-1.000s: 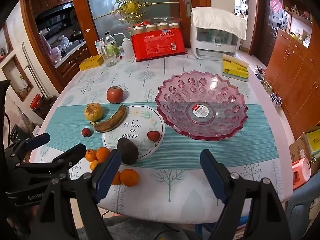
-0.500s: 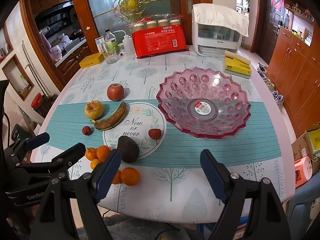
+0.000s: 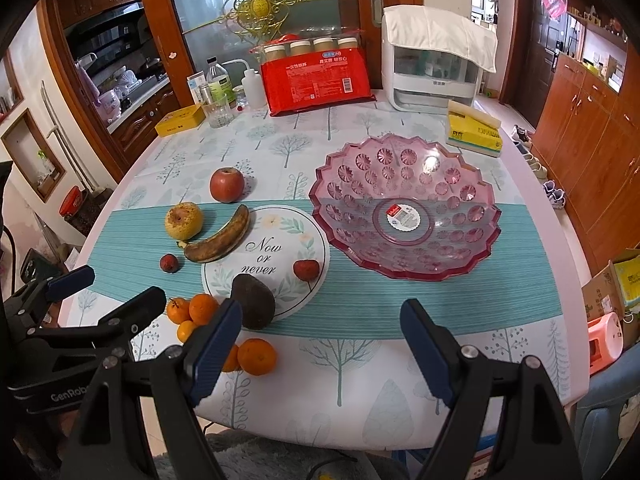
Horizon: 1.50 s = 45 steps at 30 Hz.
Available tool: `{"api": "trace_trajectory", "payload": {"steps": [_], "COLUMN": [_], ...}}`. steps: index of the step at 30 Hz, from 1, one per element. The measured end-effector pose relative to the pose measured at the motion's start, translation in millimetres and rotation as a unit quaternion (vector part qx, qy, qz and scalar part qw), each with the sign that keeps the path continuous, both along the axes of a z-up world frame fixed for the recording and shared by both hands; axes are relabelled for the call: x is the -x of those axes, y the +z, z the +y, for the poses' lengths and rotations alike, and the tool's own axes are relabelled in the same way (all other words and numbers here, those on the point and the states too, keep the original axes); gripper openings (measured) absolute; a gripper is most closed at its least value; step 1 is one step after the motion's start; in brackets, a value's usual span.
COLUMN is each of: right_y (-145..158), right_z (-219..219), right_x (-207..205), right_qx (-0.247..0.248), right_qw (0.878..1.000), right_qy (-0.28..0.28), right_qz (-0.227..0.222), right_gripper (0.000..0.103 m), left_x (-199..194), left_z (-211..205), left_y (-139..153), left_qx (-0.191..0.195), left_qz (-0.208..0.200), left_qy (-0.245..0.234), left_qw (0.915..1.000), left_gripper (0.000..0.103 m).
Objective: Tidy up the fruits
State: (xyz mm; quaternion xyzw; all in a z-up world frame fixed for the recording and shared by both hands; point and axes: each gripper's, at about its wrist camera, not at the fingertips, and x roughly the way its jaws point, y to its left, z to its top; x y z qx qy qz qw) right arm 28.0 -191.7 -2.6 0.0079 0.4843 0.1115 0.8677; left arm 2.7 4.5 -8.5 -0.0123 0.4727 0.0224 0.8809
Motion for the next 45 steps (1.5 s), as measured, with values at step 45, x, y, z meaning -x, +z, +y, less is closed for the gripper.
{"api": "trace_trajectory", "payload": {"steps": [45], "right_y": [13], "right_z": [14], "right_x": [-20], "right_qx": [-0.016], "right_qw": [1.0], "right_qy": [0.012], "right_qz": [-0.003], "right_gripper": [0.084], "left_x": [-19], "left_z": [15], "left_y": [10], "left_qx": [0.025], "left_qz": [0.004], "left_qy": [0.007], "left_qw": [0.9997], "left_gripper": [0.102]}}
